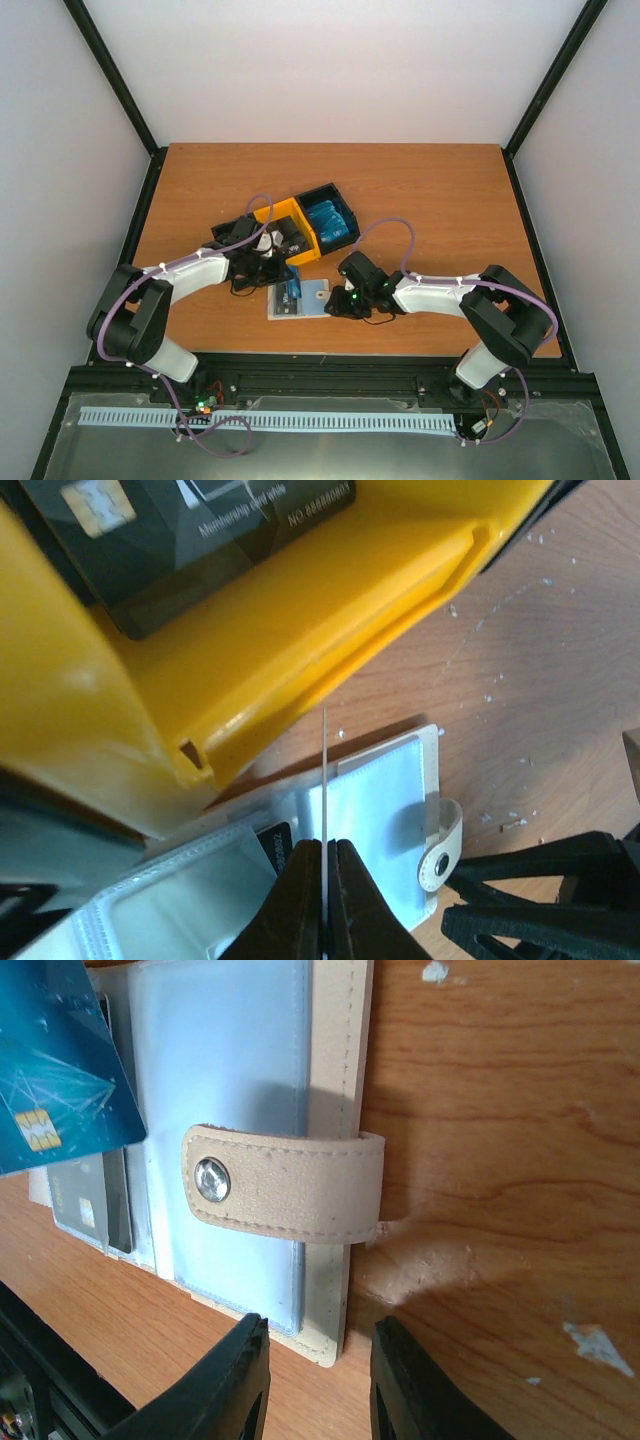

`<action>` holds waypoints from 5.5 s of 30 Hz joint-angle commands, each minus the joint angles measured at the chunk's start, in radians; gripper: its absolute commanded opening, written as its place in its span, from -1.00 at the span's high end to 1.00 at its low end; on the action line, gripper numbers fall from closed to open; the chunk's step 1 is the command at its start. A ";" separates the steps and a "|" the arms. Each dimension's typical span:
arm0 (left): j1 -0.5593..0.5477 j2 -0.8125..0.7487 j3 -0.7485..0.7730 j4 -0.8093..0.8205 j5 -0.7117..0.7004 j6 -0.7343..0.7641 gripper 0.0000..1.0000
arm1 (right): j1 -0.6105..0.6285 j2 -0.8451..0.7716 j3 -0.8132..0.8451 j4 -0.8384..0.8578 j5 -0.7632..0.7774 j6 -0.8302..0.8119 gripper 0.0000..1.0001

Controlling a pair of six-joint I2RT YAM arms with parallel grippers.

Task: Put the credit cards into the card holder
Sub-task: Adjust the storage box at the center of the board, then insert the credit card into the card holder.

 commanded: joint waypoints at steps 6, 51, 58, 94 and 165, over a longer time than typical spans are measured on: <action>0.010 -0.003 0.100 -0.099 -0.157 0.036 0.99 | 0.013 0.024 0.007 -0.037 0.030 -0.007 0.40; 0.070 -0.259 -0.129 0.015 0.153 0.013 0.98 | 0.019 0.028 0.017 0.014 -0.018 -0.022 0.36; 0.016 -0.176 -0.172 0.113 0.169 -0.067 0.99 | 0.023 0.040 0.014 0.011 -0.012 -0.013 0.36; -0.018 0.029 -0.131 0.190 0.132 -0.028 0.98 | 0.025 0.071 0.017 -0.010 -0.010 0.005 0.47; -0.020 -0.056 -0.271 0.382 0.259 -0.260 0.92 | 0.035 0.079 0.031 -0.015 -0.020 0.013 0.51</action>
